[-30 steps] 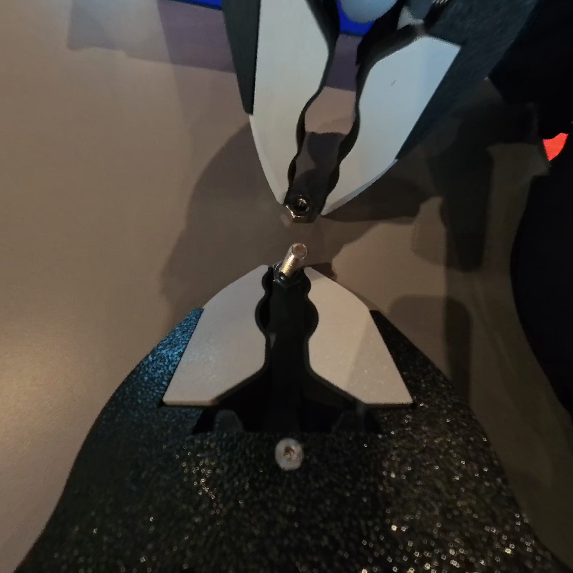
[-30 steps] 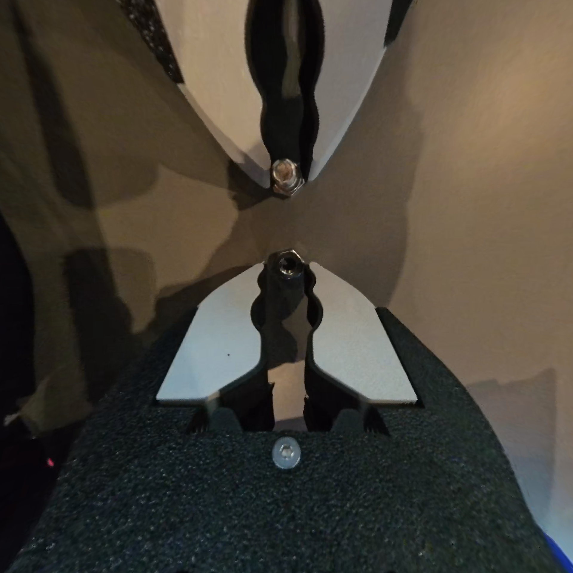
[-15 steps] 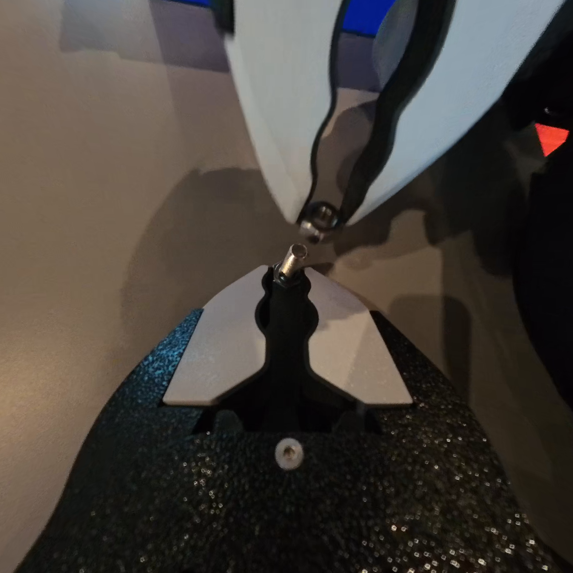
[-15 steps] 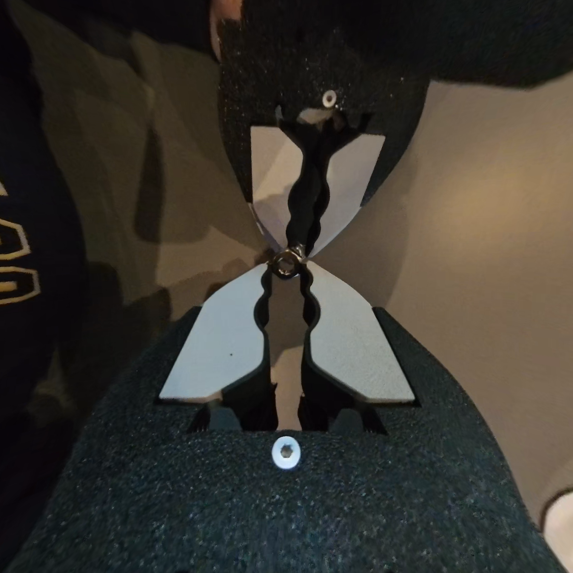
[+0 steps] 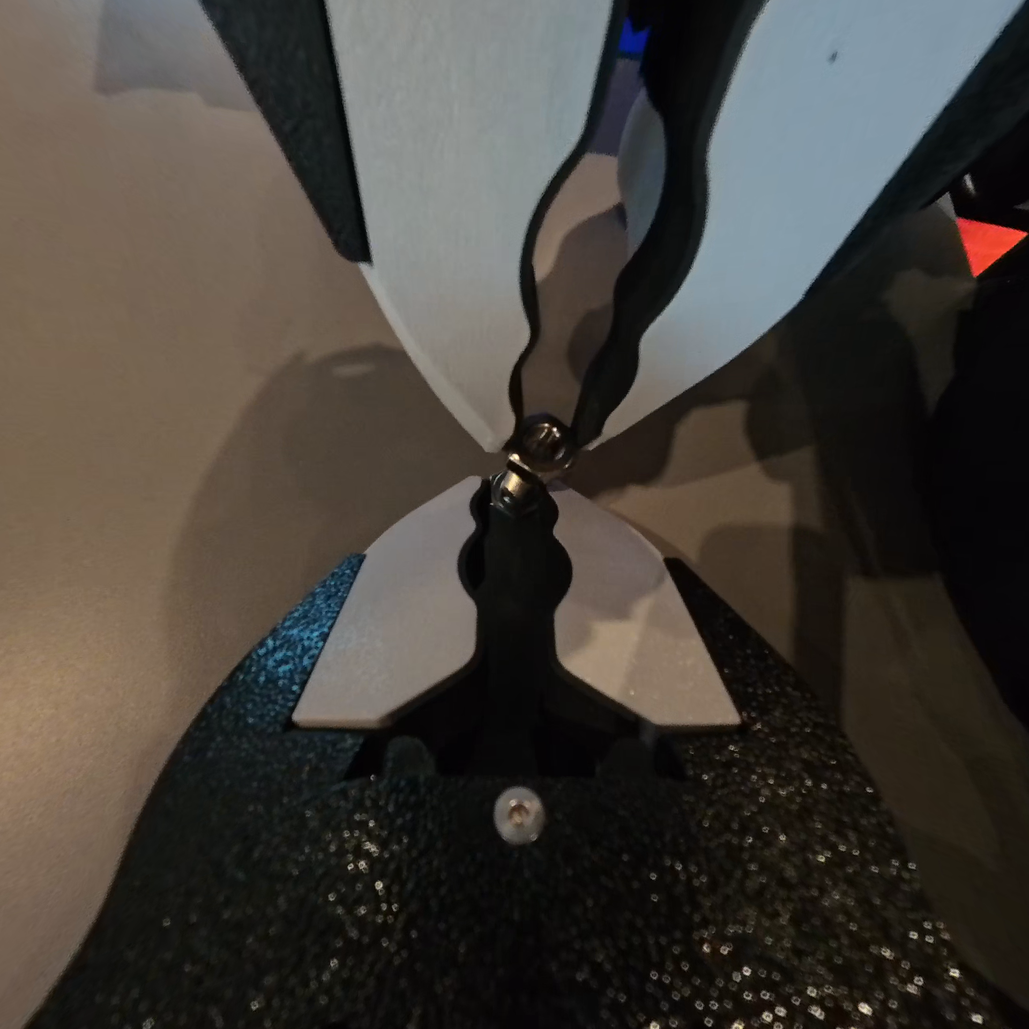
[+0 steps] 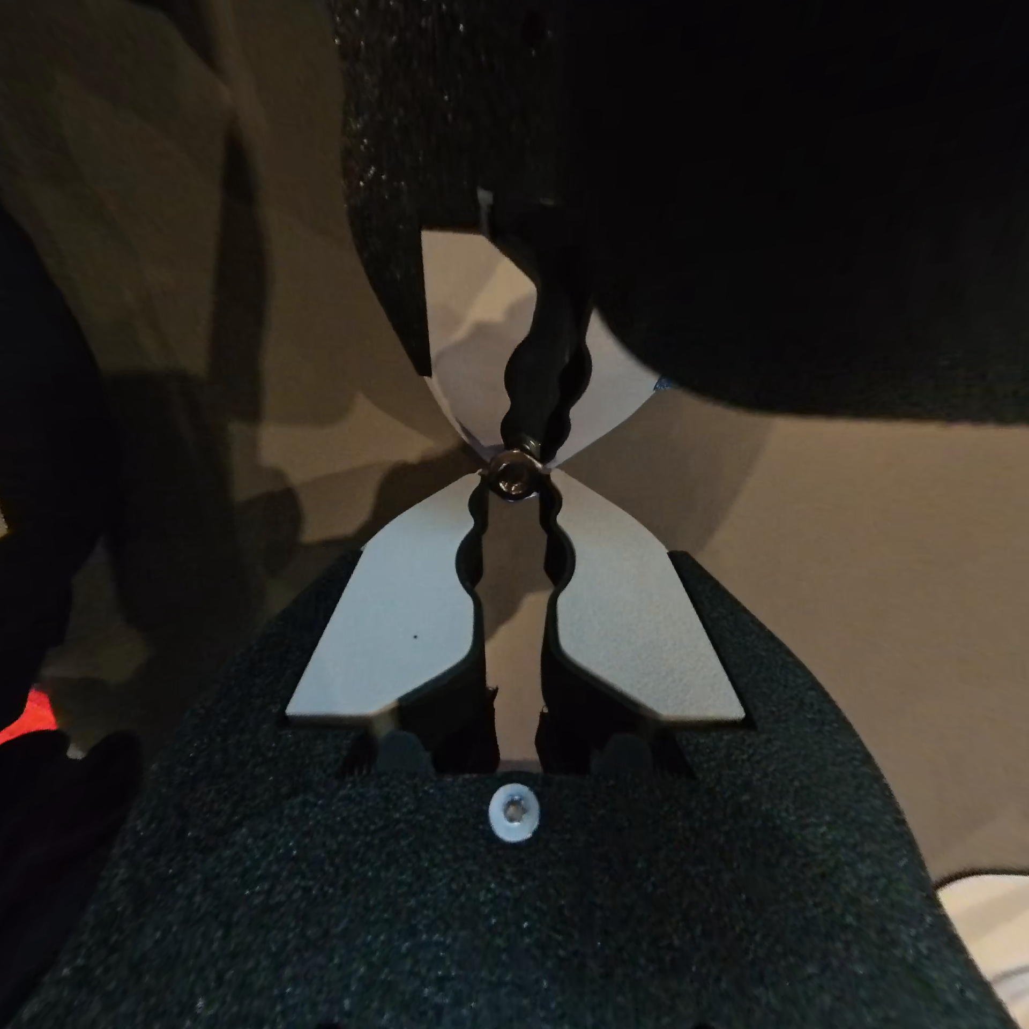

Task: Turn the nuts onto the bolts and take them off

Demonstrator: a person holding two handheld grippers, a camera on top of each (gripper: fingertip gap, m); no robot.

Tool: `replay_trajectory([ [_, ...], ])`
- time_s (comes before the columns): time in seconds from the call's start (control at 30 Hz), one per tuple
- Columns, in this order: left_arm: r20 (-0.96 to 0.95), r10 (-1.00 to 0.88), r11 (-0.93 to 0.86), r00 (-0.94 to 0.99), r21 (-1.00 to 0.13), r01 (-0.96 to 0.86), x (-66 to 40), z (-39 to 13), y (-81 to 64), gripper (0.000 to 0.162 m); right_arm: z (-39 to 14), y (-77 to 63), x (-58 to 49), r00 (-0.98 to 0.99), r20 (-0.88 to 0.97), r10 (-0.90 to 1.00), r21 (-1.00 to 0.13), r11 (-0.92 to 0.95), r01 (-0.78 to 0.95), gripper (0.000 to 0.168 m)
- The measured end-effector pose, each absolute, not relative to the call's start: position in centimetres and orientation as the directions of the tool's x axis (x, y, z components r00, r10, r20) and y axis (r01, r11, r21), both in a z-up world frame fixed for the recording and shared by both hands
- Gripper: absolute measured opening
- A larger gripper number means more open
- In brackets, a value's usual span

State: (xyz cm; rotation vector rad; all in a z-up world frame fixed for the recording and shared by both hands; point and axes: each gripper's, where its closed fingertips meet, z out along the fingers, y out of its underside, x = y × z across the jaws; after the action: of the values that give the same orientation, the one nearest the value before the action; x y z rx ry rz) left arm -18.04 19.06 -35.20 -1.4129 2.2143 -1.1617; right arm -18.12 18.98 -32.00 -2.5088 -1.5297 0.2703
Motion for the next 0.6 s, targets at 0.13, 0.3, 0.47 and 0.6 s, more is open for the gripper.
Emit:
replay_trajectory([
  [0.13, 0.185, -0.853, 0.204, -0.489, -0.743, -0.637, -18.03, -35.2, 19.05, 0.016, -32.01, 18.94, -18.08, 0.456, -0.046, 0.889, -0.249, -0.452, 0.857, 0.018],
  [0.3, 0.185, -0.853, 0.204, -0.489, -0.743, -0.637, -18.02, -35.19, 19.04, 0.016, -32.01, 18.97, -18.14, 0.46, -0.048, 0.886, -0.254, -0.457, 0.853, 0.018],
  [0.47, 0.185, -0.853, 0.204, -0.489, -0.743, -0.637, -18.02, -35.19, 19.03, 0.016, -32.02, 19.07, -18.08, 0.472, -0.04, 0.881, -0.265, -0.464, 0.845, 0.021],
  [0.6, 0.184, -0.853, 0.205, -0.489, -0.744, -0.637, -18.02, -35.18, 19.03, 0.016, -31.73, 19.29, -17.54, 0.539, -0.005, 0.842, -0.334, -0.51, 0.793, 0.033],
])
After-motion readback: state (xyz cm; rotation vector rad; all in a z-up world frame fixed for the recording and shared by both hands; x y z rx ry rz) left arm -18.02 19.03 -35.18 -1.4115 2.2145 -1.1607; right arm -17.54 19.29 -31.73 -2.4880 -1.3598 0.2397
